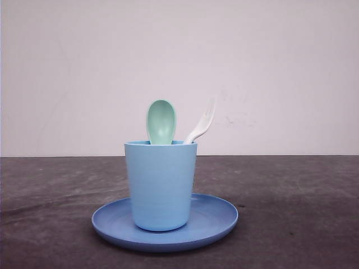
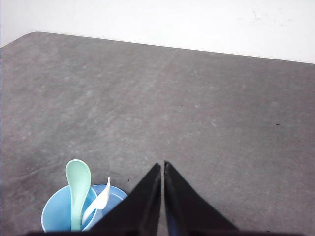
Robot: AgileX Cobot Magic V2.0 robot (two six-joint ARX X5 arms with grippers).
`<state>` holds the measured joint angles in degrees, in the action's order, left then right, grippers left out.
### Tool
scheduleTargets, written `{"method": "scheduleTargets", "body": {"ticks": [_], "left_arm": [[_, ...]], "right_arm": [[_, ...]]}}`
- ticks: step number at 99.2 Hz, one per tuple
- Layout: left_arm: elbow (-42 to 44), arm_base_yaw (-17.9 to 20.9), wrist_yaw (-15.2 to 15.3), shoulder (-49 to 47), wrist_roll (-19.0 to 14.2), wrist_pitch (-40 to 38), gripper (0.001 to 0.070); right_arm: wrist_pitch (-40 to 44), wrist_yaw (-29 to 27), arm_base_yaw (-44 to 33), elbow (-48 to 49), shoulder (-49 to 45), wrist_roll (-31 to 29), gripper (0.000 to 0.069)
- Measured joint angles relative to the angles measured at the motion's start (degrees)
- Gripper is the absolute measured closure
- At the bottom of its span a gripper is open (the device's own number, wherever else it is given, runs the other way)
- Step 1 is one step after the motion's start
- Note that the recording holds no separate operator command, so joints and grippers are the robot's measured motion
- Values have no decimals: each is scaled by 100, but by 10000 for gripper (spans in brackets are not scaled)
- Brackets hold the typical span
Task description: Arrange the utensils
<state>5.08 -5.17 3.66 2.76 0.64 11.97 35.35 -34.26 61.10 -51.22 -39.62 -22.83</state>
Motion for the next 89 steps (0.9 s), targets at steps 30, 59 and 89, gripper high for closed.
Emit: {"method": "scheduleTargets", "body": {"ticks": [30,59,89], "left_arm": [[-323,28,28,-251,-66,-151,685],[-323,118,92,-251,-85,-155,685],[-323,118,92,-251,-90,-155,685]], "right_arm": [[-2,-2,0,-2,0,0,681],[-2,-2,0,-2,0,0,681],[-2,-2,0,-2,0,0,681]]}}
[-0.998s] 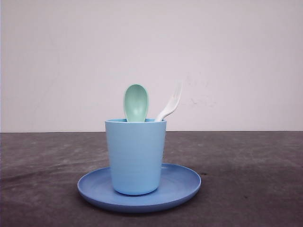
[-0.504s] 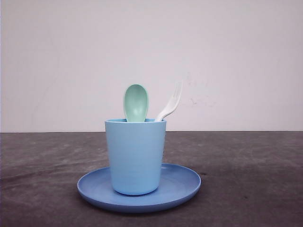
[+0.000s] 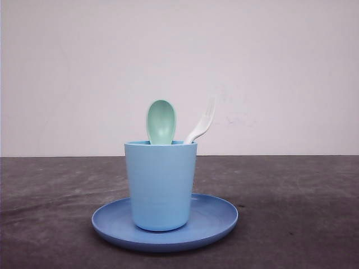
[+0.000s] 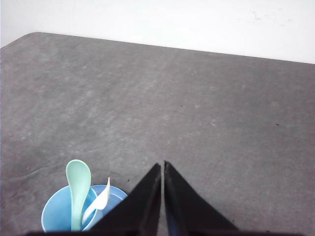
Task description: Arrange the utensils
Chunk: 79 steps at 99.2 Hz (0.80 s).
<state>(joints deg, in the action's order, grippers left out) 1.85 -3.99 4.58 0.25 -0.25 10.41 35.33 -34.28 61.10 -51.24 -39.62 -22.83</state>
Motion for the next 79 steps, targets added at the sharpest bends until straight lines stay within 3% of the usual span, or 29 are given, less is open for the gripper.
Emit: {"method": "scheduleTargets", "body": {"ticks": [79], "left_arm": [[0,0,0,0,0,0,685]], "right_arm": [[-269,-2,-74,0,17,149,681]]}}
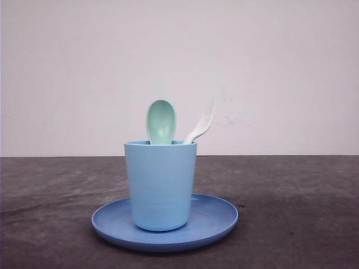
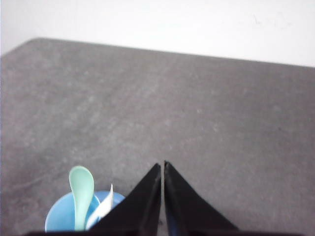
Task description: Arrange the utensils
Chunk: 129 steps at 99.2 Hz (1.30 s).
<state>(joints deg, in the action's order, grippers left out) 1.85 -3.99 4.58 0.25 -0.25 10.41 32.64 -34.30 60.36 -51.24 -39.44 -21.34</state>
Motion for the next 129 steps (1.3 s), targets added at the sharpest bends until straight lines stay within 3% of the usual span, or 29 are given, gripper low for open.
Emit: {"method": "scheduleTargets", "body": {"ticks": [19,42,69,88,129], "left_arm": [[0,0,0,0,-2,0,685],[0,0,0,0,-2,2,685],[0,0,0,0,-2,0,685],[0,0,0,0,-2,0,685],[0,0,0,0,-42,0,685]], "right_arm": [[-391,295,-787,0,11,776,681],[-479,1840,-2647,9,9,1690,681],[-1596,3410,-5062,789,470,2205,681],[-1998,3460,-5842,1840,1167,2273,681],[-2321,3453,-6321,4328,3095,2304,681]]}}
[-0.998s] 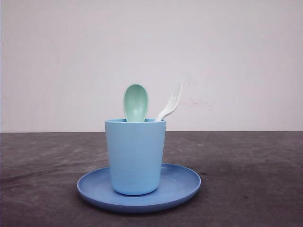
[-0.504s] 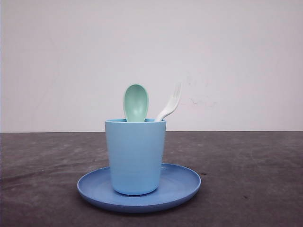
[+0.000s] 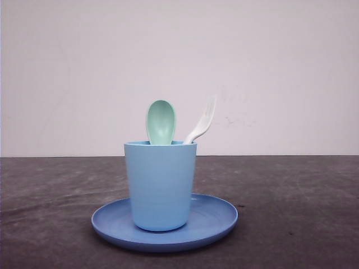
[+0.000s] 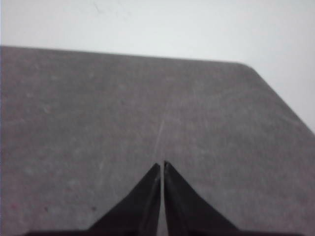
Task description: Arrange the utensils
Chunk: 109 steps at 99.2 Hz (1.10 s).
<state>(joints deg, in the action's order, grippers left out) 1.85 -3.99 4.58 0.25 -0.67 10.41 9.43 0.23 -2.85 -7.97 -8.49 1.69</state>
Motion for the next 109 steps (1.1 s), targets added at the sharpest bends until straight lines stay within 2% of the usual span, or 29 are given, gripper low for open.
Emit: {"method": "scheduleTargets", "body": {"ticks": [30,109], "left_arm": [[0,0,0,0,0,0,685],[0,0,0,0,0,0,685]], "right_arm": [[33,-4,-98,706,776,-20,681],[15,-33,-98,706,824,-24,681]]}}
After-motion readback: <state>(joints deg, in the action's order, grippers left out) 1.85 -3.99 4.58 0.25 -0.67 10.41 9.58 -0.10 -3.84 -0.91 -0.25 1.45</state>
